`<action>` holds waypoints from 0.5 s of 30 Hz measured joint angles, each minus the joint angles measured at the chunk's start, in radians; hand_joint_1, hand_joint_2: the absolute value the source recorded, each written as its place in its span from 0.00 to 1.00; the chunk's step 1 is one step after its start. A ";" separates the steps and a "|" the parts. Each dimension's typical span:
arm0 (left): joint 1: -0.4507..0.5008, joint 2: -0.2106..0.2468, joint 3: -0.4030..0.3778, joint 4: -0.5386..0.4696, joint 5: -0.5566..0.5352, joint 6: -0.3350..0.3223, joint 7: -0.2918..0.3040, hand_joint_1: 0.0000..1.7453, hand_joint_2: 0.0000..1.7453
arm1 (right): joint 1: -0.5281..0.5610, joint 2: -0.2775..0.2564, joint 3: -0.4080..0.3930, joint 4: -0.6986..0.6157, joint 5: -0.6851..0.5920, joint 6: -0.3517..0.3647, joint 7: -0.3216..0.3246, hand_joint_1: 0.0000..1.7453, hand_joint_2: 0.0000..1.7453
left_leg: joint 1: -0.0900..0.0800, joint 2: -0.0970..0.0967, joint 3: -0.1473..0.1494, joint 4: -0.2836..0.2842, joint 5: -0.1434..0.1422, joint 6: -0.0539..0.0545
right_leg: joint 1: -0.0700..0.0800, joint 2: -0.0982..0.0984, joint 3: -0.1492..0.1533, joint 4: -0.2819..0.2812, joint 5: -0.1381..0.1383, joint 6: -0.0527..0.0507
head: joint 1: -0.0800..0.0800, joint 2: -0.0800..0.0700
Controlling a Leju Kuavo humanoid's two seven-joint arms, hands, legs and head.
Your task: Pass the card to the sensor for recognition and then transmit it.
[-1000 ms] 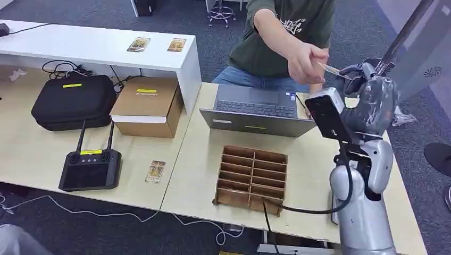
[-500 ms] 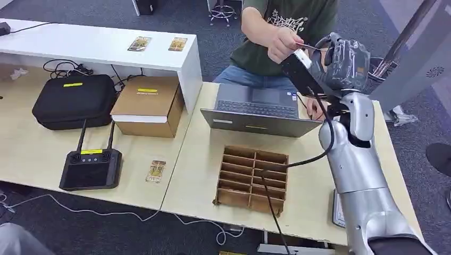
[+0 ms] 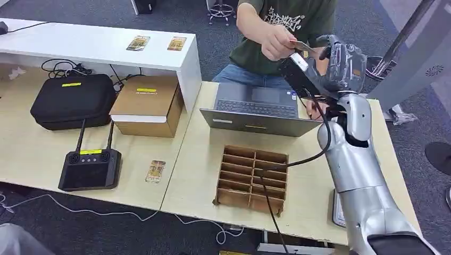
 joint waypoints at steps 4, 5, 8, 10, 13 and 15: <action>0.000 0.000 0.000 0.000 -0.003 -0.003 0.000 0.00 0.00 | 0.026 0.000 0.001 -0.013 -0.009 0.003 -0.010 0.00 1.00 | 0.000 0.000 0.001 0.000 0.000 0.000 | 0.000 0.000 0.000 0.000 0.000 0.000 | 0.000 0.000; 0.000 0.000 0.000 0.000 -0.003 -0.003 0.000 0.00 0.00 | 0.038 0.000 0.001 -0.022 -0.015 0.003 -0.016 0.00 1.00 | 0.000 0.000 0.001 0.000 0.000 0.000 | 0.000 0.000 0.000 0.001 0.000 0.000 | 0.000 0.000; 0.002 0.000 0.000 0.000 0.007 -0.002 0.000 0.00 0.00 | 0.094 0.000 0.000 -0.078 -0.048 -0.006 -0.046 0.00 1.00 | 0.000 0.000 0.001 0.000 0.000 -0.001 | 0.000 0.000 0.000 0.001 0.000 0.000 | 0.000 0.000; 0.004 0.001 0.000 0.000 0.016 0.000 -0.005 0.00 0.00 | 0.147 0.000 0.000 -0.133 -0.065 -0.016 -0.061 0.00 1.00 | 0.000 0.000 0.001 0.000 0.000 -0.001 | 0.000 0.000 0.000 0.001 0.000 0.000 | 0.000 0.000; 0.011 0.002 0.000 0.000 0.033 0.008 -0.022 0.00 0.00 | 0.252 -0.004 0.000 -0.255 -0.097 -0.049 -0.092 0.00 1.00 | 0.000 0.000 0.001 0.000 0.000 -0.001 | 0.000 0.000 -0.001 0.001 0.000 0.000 | 0.000 0.000; 0.015 0.003 0.001 0.000 0.035 0.010 -0.030 0.00 0.00 | 0.336 -0.008 -0.006 -0.350 -0.123 -0.082 -0.113 0.00 1.00 | 0.000 0.000 0.000 0.000 0.000 -0.001 | 0.000 0.000 -0.001 0.001 0.000 0.000 | 0.000 0.000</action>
